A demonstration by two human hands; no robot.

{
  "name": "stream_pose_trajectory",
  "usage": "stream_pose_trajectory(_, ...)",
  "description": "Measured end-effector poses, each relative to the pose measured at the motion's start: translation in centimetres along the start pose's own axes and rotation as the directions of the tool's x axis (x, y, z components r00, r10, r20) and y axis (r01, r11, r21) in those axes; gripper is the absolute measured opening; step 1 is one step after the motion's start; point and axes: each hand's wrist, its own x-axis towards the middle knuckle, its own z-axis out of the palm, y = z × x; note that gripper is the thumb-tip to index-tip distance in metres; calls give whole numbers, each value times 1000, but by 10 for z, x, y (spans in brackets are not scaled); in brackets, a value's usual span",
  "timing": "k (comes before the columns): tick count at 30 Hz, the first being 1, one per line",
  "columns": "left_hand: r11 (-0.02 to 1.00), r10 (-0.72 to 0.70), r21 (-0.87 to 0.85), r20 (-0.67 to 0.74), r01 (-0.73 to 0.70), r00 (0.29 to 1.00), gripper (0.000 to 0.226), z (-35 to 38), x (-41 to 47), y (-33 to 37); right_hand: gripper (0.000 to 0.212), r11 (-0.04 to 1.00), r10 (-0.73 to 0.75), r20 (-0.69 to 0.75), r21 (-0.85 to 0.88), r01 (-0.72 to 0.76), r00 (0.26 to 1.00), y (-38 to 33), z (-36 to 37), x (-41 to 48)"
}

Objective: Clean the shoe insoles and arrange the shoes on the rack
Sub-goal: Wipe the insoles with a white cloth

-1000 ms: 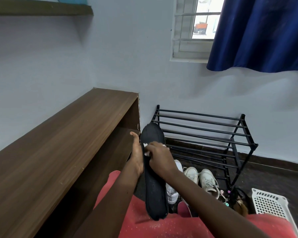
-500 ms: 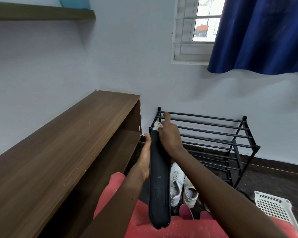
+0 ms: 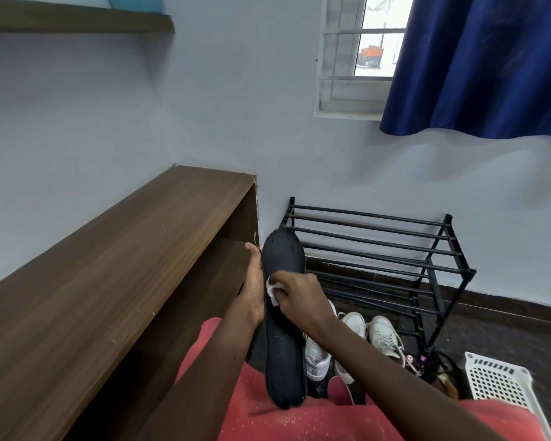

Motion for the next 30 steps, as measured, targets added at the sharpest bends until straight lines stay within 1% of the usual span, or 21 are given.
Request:
stream_pose_trajectory(3,1000,5,16,-47,-4,999,108,5,-2,-3,18,999,35,-30,0,-35,999,5,0,16)
stream_pose_trajectory(4,1000,-12,19,-47,13,999,109,6,-2,-5,15,999,43,-51,-6,-43,998,6,-2,24)
stream_pose_trajectory(5,999,-37,-2,-30,37,999,104,9,-6,-4,14,999,50,-81,-11,-51,995,8,-6,32)
stream_pose_trajectory(7,994,-84,-68,54,87,995,87,11,-9,-4,15,996,90,-135,0,-91,987,11,-14,48)
stream_pose_trajectory(8,988,-95,-112,106,107,990,82,10,-7,-6,18,992,130,-155,18,-128,979,13,-17,54)
stream_pose_trajectory(10,982,-104,-139,166,127,981,75,9,-8,-7,22,975,222,-194,59,-215,955,15,-23,62)
stream_pose_trajectory(11,981,-104,-145,181,131,978,73,9,-8,-7,23,969,247,-204,67,-238,947,14,-25,63)
stream_pose_trajectory(13,979,-101,-158,190,131,977,67,9,-7,-8,22,972,233,-174,58,-226,957,8,-25,58)
stream_pose_trajectory(16,972,-49,-220,134,78,990,51,6,0,-8,20,985,164,-57,66,-161,985,-4,-19,41)
stream_pose_trajectory(17,976,-26,-211,101,47,995,50,4,3,-7,20,984,164,-23,80,-162,986,-5,-17,35)
stream_pose_trajectory(20,994,-33,-102,25,35,999,62,0,6,-4,21,973,196,36,117,-198,980,-2,-13,26)
stream_pose_trajectory(21,996,-40,-76,-5,40,999,67,-1,7,-4,21,973,199,32,113,-201,980,-1,-14,26)
stream_pose_trajectory(23,998,-45,-53,-28,43,999,76,1,9,-6,21,982,171,-21,85,-169,985,-2,-14,29)
stream_pose_trajectory(26,991,-44,-122,61,51,997,78,8,1,-8,23,993,116,-90,8,-116,989,1,-14,39)
stream_pose_trajectory(28,985,-33,-163,155,59,987,74,9,-5,-11,22,994,108,-108,-23,-111,988,6,-17,50)
stream_pose_trajectory(30,988,-26,-141,235,61,972,65,8,-10,-12,20,988,121,-120,-81,-132,985,12,-21,60)
